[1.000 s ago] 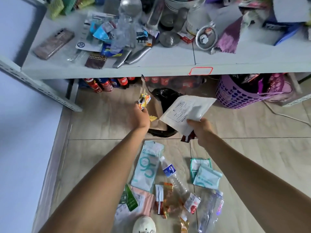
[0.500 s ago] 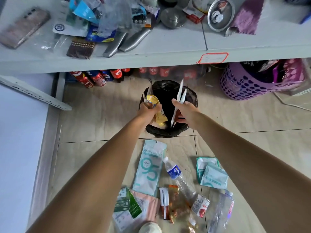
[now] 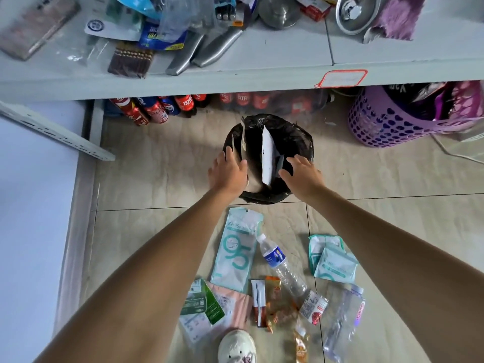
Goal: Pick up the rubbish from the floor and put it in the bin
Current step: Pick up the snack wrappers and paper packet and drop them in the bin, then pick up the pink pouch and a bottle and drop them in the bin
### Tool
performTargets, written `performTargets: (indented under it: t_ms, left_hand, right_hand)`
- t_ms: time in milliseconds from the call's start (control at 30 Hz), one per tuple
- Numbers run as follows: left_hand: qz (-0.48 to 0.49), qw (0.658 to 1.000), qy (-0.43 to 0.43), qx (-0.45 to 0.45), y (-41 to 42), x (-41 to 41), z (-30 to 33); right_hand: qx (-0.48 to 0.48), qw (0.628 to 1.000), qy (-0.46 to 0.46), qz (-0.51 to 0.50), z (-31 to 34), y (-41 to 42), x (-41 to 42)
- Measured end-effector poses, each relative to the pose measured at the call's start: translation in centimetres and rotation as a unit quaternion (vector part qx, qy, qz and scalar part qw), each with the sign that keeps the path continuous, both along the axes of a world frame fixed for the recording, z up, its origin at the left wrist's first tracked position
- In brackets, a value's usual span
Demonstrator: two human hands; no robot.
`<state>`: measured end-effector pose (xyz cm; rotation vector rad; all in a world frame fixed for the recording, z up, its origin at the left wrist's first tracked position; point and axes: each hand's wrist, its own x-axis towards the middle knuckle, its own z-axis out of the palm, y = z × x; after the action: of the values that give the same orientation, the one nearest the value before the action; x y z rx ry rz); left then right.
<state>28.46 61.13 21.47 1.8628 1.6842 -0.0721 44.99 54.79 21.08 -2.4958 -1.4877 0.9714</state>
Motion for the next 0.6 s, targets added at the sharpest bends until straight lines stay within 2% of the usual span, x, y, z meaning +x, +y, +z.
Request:
performTargets:
  t_ms: [100,333,600]
  left_hand:
    - [-0.071,0.995,-0.007,0.07,-2.0,-1.9,0.8]
    - [-0.159,0.981,0.072,0.087,-8.1,-6.4,1.3]
    - [-0.114,0.988,0.102,0.031,-18.6,-9.8,-0.9]
  right_hand:
    - [0.008,0.997,-0.048,0.055,0.3,-1.6,0.2]
    - [-0.004,0.988,-0.08,0.132,0.9,-7.5,-0.7]
    - [-0.036,0.989,-0.036,0.139,-2.6,-18.2,-3.5]
